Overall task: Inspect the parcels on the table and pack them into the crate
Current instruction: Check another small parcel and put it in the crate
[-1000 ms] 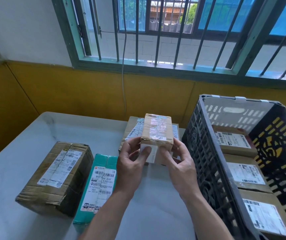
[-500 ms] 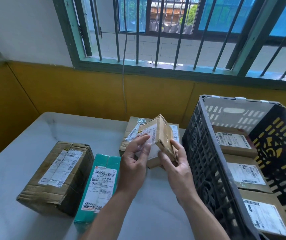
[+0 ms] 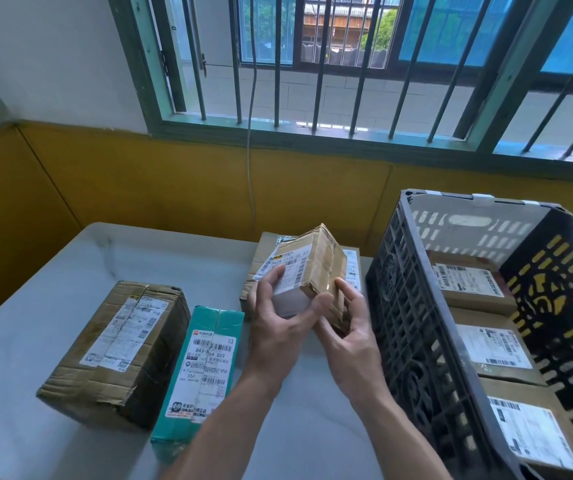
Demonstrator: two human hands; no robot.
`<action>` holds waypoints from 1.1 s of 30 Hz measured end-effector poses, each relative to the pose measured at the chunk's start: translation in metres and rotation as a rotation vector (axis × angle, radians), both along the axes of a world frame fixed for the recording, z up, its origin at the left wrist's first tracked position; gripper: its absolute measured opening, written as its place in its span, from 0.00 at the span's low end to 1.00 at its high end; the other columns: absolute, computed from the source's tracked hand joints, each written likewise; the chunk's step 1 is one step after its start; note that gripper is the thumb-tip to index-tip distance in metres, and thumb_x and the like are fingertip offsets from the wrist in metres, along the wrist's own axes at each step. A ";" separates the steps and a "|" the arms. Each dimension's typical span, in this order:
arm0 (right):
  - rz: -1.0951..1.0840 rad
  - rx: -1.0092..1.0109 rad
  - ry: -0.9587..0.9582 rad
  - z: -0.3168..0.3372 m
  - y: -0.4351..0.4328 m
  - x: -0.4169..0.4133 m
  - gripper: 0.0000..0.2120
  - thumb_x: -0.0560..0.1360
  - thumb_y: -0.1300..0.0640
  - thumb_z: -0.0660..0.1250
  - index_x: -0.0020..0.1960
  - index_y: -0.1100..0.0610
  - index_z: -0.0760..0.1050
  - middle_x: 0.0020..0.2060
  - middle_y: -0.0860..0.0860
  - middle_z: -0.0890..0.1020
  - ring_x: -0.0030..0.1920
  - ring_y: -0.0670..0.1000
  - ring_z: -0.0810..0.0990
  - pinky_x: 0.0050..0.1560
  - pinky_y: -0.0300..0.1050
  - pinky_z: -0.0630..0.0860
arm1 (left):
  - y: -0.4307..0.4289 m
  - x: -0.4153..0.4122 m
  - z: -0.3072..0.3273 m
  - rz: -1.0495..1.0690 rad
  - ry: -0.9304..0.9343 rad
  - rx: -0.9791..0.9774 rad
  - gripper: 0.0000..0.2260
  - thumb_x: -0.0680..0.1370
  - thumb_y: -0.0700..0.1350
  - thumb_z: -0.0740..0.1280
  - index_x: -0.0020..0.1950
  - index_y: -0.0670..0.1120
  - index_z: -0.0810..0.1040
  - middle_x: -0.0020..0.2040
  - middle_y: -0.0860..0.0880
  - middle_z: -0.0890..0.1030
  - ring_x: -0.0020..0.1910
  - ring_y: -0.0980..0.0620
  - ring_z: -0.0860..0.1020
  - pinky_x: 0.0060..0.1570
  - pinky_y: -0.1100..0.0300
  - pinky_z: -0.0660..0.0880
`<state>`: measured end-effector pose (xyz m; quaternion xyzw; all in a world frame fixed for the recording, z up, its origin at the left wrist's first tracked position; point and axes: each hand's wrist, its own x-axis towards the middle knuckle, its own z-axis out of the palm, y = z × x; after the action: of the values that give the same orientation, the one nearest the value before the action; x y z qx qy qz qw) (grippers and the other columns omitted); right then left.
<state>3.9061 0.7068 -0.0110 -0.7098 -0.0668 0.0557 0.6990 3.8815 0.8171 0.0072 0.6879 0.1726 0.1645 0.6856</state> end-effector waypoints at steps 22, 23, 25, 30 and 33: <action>-0.155 0.095 0.071 0.026 -0.001 0.010 0.11 0.77 0.51 0.71 0.58 0.42 0.77 0.54 0.47 0.83 0.55 0.46 0.82 0.47 0.38 0.79 | 0.025 -0.020 0.001 -0.191 -0.047 -0.058 0.40 0.75 0.42 0.63 0.80 0.67 0.48 0.76 0.62 0.67 0.63 0.75 0.71 0.55 0.75 0.74; -0.159 0.100 0.072 0.026 0.000 0.008 0.11 0.79 0.54 0.70 0.60 0.43 0.76 0.55 0.47 0.84 0.56 0.47 0.83 0.51 0.43 0.81 | 0.025 -0.020 0.000 -0.191 -0.038 -0.077 0.40 0.75 0.43 0.63 0.81 0.66 0.48 0.71 0.65 0.70 0.59 0.78 0.73 0.50 0.78 0.73; -0.171 0.110 0.080 0.027 0.003 0.003 0.12 0.81 0.57 0.68 0.62 0.45 0.76 0.55 0.49 0.84 0.57 0.51 0.83 0.57 0.51 0.81 | 0.027 -0.023 -0.002 -0.194 -0.038 -0.107 0.40 0.73 0.45 0.61 0.80 0.66 0.49 0.66 0.72 0.70 0.56 0.78 0.74 0.48 0.78 0.73; -0.187 0.111 0.038 0.032 0.009 -0.009 0.13 0.81 0.58 0.67 0.63 0.47 0.77 0.54 0.48 0.85 0.55 0.48 0.84 0.53 0.47 0.82 | 0.035 -0.031 0.000 -0.214 -0.082 -0.135 0.37 0.72 0.49 0.62 0.76 0.73 0.51 0.67 0.73 0.70 0.63 0.72 0.74 0.58 0.73 0.74; -0.202 0.093 -0.014 0.037 0.013 -0.014 0.11 0.81 0.59 0.67 0.57 0.44 0.78 0.47 0.42 0.86 0.50 0.41 0.84 0.44 0.36 0.80 | 0.039 -0.034 0.006 -0.217 -0.113 -0.136 0.35 0.73 0.56 0.64 0.76 0.74 0.52 0.72 0.69 0.70 0.67 0.67 0.74 0.69 0.62 0.71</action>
<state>3.8920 0.7197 0.0256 -0.6803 -0.0025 -0.0232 0.7326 3.8476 0.8557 0.0134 0.6442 0.0689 0.1157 0.7529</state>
